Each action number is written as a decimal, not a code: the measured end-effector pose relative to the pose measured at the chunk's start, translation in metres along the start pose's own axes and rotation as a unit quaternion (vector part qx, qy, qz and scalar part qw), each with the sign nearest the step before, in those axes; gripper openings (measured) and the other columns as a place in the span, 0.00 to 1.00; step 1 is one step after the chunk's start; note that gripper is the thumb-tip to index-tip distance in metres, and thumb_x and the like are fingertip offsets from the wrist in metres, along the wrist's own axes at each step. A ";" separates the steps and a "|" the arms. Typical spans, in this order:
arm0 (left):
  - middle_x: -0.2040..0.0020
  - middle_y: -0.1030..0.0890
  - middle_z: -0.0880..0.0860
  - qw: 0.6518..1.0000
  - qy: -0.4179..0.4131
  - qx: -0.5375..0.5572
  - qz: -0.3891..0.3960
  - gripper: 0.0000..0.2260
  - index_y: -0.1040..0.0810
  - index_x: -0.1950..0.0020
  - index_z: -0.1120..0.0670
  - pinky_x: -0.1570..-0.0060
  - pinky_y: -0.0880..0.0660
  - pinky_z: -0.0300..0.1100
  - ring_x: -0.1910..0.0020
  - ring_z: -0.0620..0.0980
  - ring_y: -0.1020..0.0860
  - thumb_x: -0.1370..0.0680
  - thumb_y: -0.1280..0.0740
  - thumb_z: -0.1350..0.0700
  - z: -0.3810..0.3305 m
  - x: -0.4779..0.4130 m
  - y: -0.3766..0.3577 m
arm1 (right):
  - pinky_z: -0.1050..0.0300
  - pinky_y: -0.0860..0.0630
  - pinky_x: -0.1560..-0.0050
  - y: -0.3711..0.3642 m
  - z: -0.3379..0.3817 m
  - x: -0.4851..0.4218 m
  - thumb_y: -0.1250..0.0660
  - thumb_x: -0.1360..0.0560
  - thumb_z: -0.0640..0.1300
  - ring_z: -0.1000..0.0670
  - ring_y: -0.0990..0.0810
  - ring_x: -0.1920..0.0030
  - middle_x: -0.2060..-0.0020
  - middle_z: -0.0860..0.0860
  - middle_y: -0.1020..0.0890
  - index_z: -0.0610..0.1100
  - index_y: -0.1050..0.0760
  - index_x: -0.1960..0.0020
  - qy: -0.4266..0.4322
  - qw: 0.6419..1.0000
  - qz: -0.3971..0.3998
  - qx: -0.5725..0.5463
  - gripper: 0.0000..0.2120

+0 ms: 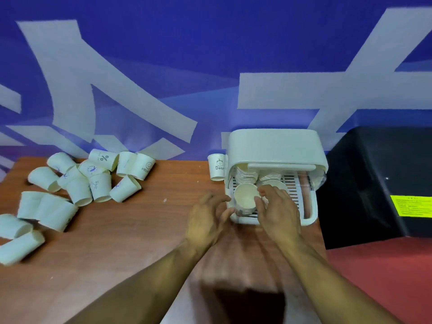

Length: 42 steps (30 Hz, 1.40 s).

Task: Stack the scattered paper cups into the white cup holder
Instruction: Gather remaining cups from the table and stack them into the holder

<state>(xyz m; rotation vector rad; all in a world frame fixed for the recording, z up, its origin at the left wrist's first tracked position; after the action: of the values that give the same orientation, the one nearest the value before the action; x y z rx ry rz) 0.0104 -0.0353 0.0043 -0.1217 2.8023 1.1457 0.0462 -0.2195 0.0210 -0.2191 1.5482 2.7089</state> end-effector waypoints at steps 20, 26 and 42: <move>0.57 0.23 0.39 0.945 0.202 -0.050 -0.253 0.06 0.19 0.49 0.45 0.60 0.33 0.36 0.63 0.38 0.31 0.24 0.30 0.46 0.184 0.155 0.264 | 0.52 0.24 0.53 -0.105 0.354 0.068 0.31 0.26 0.46 0.48 0.21 0.51 0.53 0.52 0.18 0.47 0.22 0.45 0.273 0.953 0.122 -0.053 0.10; 0.54 0.21 0.41 0.925 0.256 0.024 -0.280 0.06 0.19 0.49 0.46 0.60 0.33 0.30 0.63 0.36 0.28 0.25 0.29 0.48 0.260 0.179 0.313 | 0.53 0.25 0.50 -0.184 0.430 0.084 0.32 0.25 0.49 0.52 0.22 0.50 0.52 0.55 0.19 0.50 0.24 0.44 0.273 0.941 0.197 -0.037 0.10; 0.49 0.26 0.45 0.798 0.483 0.185 -0.311 0.06 0.25 0.55 0.45 0.56 0.26 0.40 0.58 0.42 0.23 0.26 0.29 0.49 0.436 0.227 0.346 | 0.51 0.23 0.49 -0.350 0.514 0.082 0.31 0.25 0.46 0.46 0.23 0.46 0.41 0.49 0.26 0.45 0.24 0.40 0.235 0.923 0.269 0.140 0.15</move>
<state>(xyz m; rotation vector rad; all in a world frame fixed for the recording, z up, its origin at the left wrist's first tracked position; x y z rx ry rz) -0.2227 0.5092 -0.0952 -1.8921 3.1608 0.3615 -0.0657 0.3954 -0.0318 -0.5415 2.4281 2.8997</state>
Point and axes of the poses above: each hand's wrist, its own x-axis away from the middle knuckle, its own y-axis out of the back of the hand, z = x × y, the point moved 5 cm from there along -x, towards the middle knuckle
